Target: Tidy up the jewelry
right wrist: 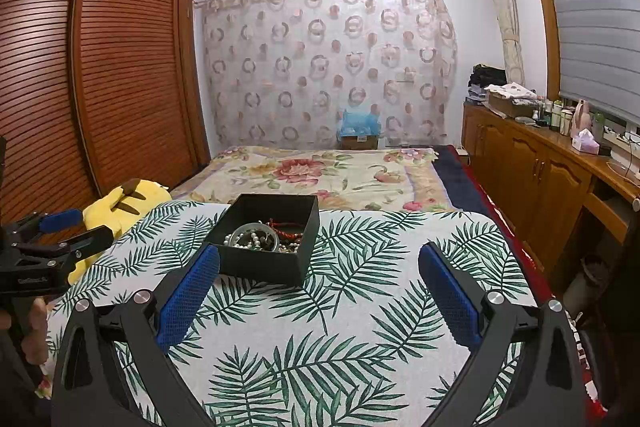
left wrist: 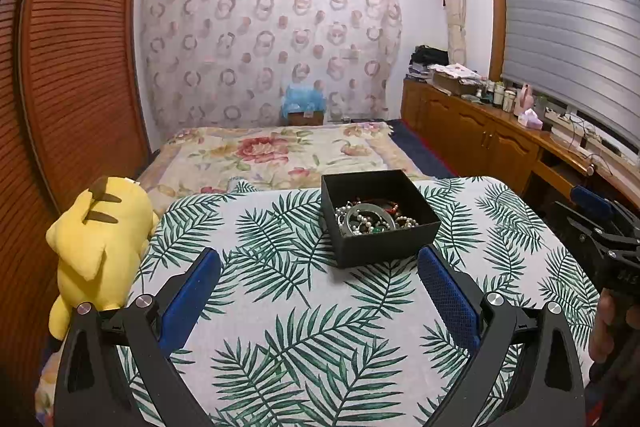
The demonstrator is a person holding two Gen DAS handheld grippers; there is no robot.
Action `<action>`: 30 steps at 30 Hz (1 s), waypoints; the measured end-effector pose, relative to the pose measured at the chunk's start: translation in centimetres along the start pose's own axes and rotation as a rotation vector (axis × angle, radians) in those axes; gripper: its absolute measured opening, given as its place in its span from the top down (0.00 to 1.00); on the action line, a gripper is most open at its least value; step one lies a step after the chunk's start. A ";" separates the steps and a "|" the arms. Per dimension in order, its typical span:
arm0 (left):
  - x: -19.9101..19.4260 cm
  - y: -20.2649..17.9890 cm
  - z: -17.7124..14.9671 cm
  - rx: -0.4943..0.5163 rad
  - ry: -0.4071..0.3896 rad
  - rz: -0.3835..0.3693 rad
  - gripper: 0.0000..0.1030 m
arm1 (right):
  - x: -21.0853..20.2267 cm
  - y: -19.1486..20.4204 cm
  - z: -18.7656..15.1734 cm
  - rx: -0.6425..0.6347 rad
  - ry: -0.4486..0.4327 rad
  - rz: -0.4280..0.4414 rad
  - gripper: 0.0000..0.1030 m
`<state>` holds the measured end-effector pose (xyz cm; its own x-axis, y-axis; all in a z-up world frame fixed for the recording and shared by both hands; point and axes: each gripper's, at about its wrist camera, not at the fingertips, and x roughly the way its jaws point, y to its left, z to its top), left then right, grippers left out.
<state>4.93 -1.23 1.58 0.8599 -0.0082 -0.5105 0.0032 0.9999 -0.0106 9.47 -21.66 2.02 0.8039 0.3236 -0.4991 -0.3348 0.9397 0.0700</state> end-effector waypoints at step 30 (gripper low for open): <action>-0.1 0.0 -0.3 0.002 -0.001 -0.001 0.08 | -0.2 0.2 0.0 0.004 -0.005 0.001 0.02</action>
<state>4.70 -1.22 1.40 0.8602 -0.0087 -0.5098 0.0047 0.9999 -0.0090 9.24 -21.51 2.13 0.8058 0.3251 -0.4949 -0.3338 0.9398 0.0739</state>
